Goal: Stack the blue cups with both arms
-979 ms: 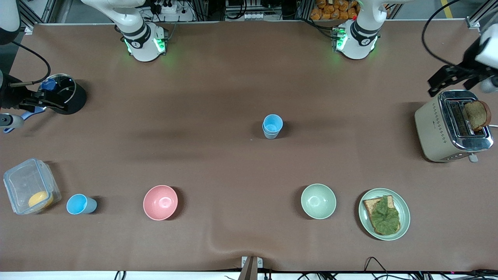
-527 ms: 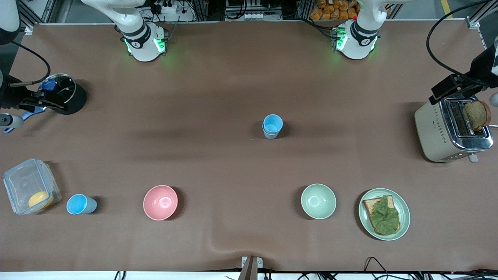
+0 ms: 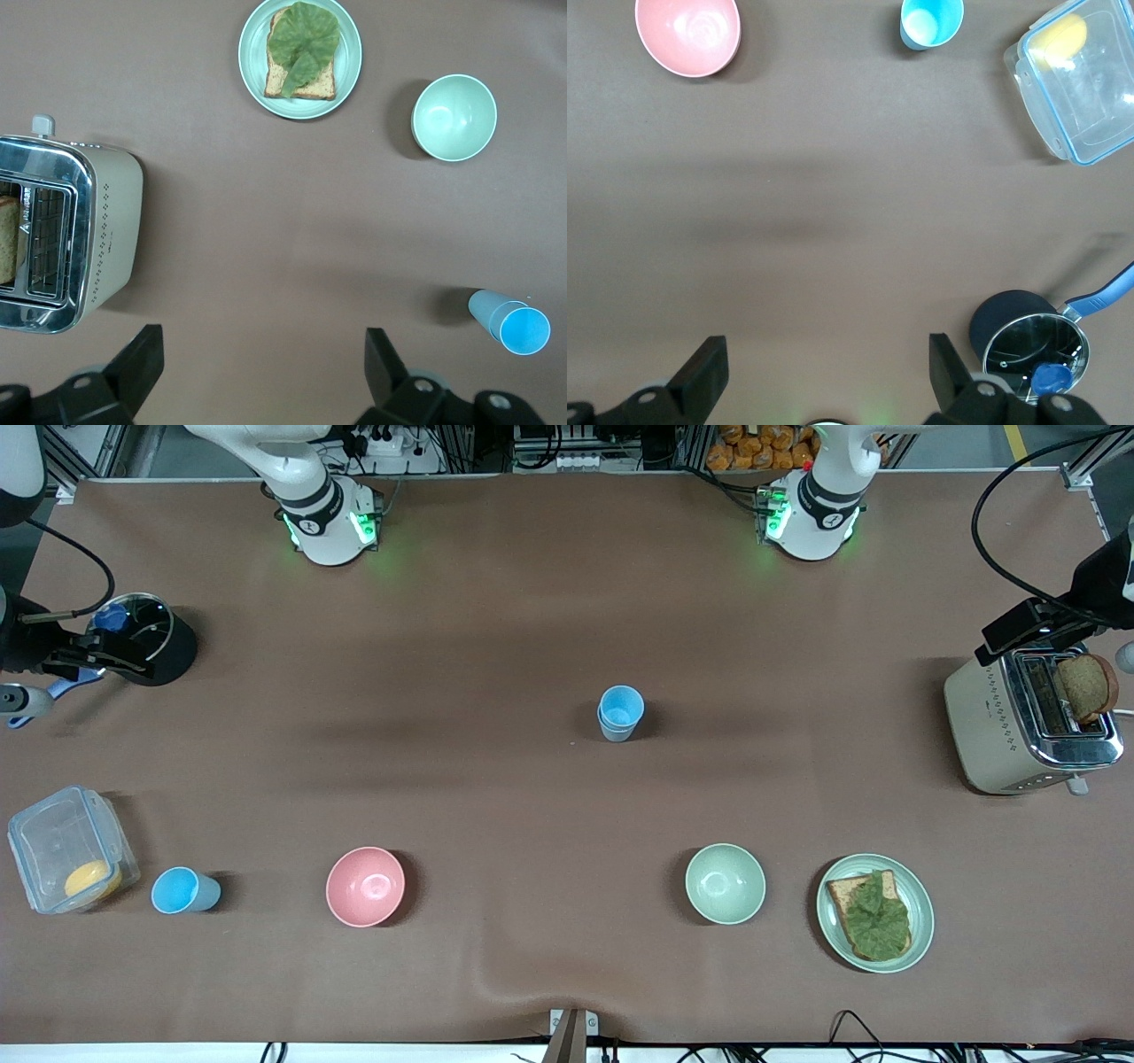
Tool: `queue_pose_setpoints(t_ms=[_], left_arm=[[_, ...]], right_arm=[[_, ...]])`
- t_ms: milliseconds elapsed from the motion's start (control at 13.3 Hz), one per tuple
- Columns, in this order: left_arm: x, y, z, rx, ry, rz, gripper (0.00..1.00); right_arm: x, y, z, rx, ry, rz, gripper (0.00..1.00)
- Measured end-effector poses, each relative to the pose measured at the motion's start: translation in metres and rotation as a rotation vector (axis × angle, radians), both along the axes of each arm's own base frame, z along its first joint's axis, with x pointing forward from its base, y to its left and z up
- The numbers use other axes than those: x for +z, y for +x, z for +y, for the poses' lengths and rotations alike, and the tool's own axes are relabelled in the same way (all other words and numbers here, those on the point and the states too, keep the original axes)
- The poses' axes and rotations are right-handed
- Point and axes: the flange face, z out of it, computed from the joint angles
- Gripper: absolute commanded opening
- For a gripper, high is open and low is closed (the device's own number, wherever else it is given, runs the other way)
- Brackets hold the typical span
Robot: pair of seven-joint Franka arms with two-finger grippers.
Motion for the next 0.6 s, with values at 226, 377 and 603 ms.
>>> queue_pose_setpoints(t_ms=[226, 377, 603], left_arm=[[0.0000, -0.0001, -0.0005, 0.000, 0.000, 0.000, 1.00], [0.0000, -0.0002, -0.0034, -0.005, 0.000, 0.001, 1.00], [0.0000, -0.0003, -0.0055, -0.006, 0.000, 0.001, 1.00]], right_arm=[[0.0000, 0.0000, -0.0001, 0.000, 0.000, 0.000, 1.00], [0.0000, 0.0000, -0.0001, 0.000, 0.000, 0.000, 1.00], [0.0000, 0.0000, -0.0002, 0.000, 0.000, 0.000, 1.00]])
